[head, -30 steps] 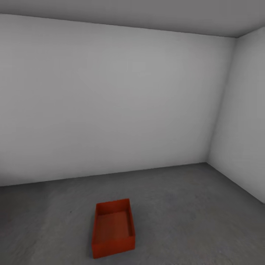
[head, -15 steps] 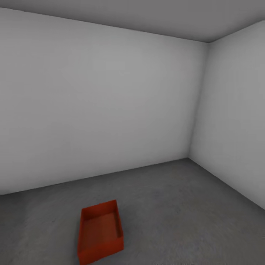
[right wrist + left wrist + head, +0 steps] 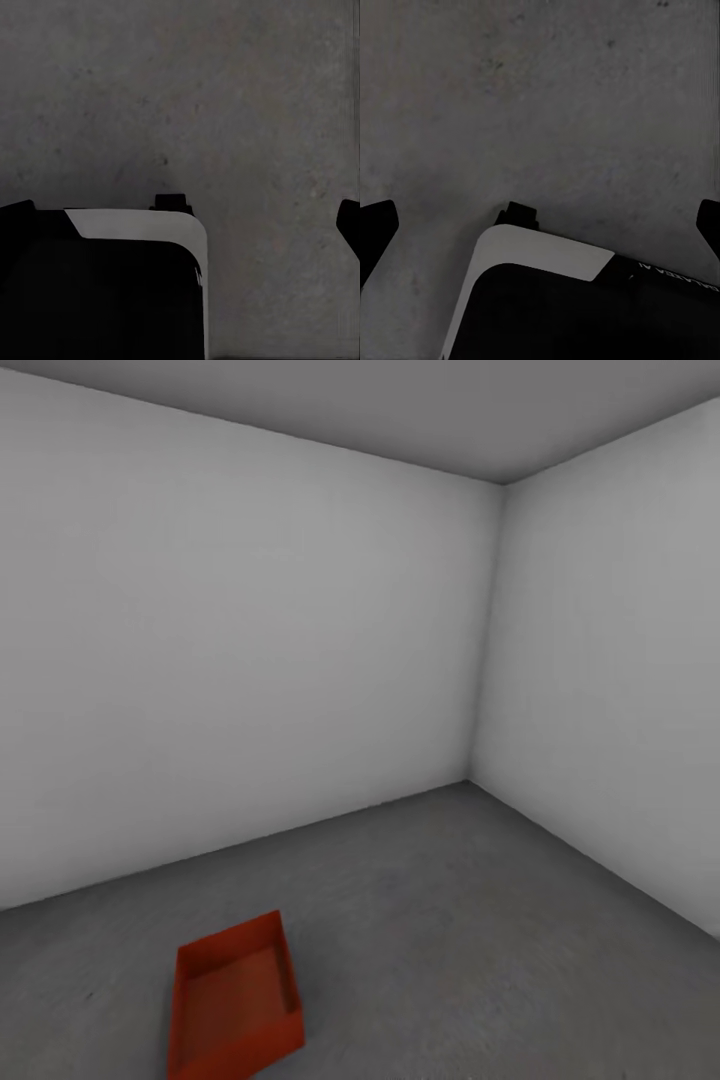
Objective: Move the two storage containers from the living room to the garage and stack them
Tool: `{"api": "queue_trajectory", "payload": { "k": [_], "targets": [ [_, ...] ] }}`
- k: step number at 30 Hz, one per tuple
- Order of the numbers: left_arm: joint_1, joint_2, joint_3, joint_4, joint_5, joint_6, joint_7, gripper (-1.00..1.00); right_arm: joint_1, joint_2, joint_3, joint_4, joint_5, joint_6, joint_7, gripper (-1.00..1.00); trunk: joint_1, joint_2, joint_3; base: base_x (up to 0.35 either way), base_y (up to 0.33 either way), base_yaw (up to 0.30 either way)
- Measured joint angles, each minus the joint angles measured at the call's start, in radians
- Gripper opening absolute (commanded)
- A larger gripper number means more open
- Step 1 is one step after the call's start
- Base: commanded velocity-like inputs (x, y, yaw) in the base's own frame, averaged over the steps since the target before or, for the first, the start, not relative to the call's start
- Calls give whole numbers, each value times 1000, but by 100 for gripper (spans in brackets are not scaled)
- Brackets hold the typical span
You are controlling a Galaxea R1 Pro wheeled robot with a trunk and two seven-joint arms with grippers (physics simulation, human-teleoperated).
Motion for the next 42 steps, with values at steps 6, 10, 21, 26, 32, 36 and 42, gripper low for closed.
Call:
{"api": "queue_trajectory", "payload": {
  "k": [6,10,21,26,32,36,42],
  "targets": [
    [0,1,0,0,0,0,0,100,0,0,0,0,0,0,0,100,0,0,0,0,0,-284],
    [0,1,0,0,0,0,0,100,0,0,0,0,0,0,0,100,0,0,0,0,0,-288],
    [0,1,1,0,0,0,0,100,0,0,0,0,0,0,0,100,0,0,0,0,0,-292],
    [0,1,0,0,0,0,0,100,0,0,0,0,0,0,0,100,0,0,0,0,0,-293],
    [0,-1,0,0,0,0,0,100,0,0,0,0,0,1,0,100,0,0,0,0,0,-293],
    [0,-3,-1,0,0,0,0,100,0,0,0,0,0,4,0,100,0,0,0,0,0,-293],
    [0,-5,-1,0,-2,0,0,100,0,-1,0,0,0,6,0,100,0,0,0,0,0,-293]
  ]
}}
